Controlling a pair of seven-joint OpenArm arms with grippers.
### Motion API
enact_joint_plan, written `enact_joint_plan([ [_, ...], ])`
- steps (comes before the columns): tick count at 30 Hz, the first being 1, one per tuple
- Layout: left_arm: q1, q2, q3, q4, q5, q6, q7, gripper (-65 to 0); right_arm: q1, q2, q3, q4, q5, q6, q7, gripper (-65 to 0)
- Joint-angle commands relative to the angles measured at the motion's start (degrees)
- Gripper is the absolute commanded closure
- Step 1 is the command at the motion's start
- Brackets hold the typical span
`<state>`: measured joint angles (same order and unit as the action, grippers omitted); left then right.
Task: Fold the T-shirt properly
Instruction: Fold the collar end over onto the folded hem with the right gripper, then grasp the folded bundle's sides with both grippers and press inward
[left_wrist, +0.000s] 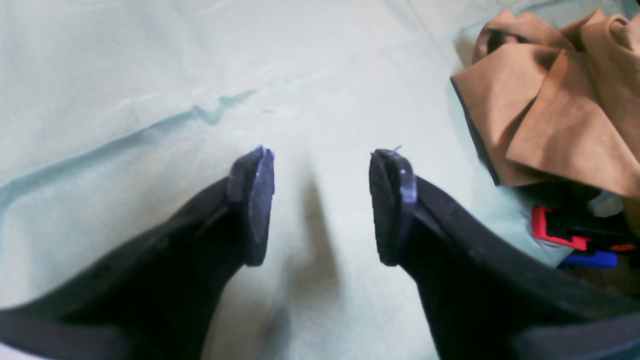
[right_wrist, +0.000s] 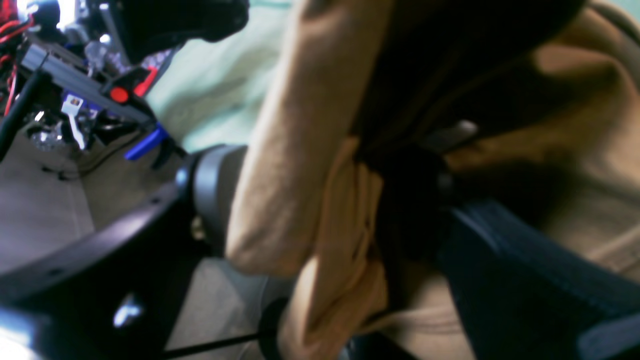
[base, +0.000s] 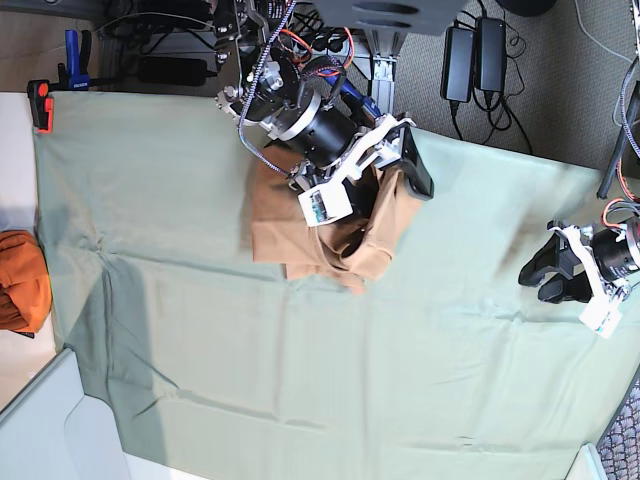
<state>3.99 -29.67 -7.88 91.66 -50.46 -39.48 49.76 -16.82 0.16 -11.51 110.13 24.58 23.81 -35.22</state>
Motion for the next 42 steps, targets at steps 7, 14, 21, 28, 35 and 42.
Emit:
enact_joint_plan([
  [7,-0.81,-2.32,-0.42,1.03,-4.44,-0.52,0.94,-34.1,2.82,-0.2,-0.26,3.04,1.97,6.19,2.73,-43.9],
  [14,-0.81,-6.36,-3.56,1.05,-6.4,-0.52,1.16,-34.1,6.64,-0.17,-0.26,3.02,1.79,6.21,1.46,-43.9],
  [21,-0.04,-7.67,-9.01,3.98,-12.41,-0.52,6.25,-17.5,6.64,-0.17,0.02,6.34,1.95,6.19,1.09,-43.9],
  [28,6.36,-7.15,0.13,23.52,-4.87,-0.52,2.56,0.0,9.84,-0.17,8.39,11.04,-5.27,6.08,2.27,-2.7],
  [35,7.34,-5.77,19.65,27.98,18.71,-0.52,-7.23,0.0,15.93,0.87,22.49,5.53,-7.61,6.03,2.23,0.0],
  [42,6.34,0.96,33.11,23.37,30.51,-0.52,-10.49,0.0,24.57,6.71,22.97,-13.27,-5.09,6.05,2.27,0.0],
])
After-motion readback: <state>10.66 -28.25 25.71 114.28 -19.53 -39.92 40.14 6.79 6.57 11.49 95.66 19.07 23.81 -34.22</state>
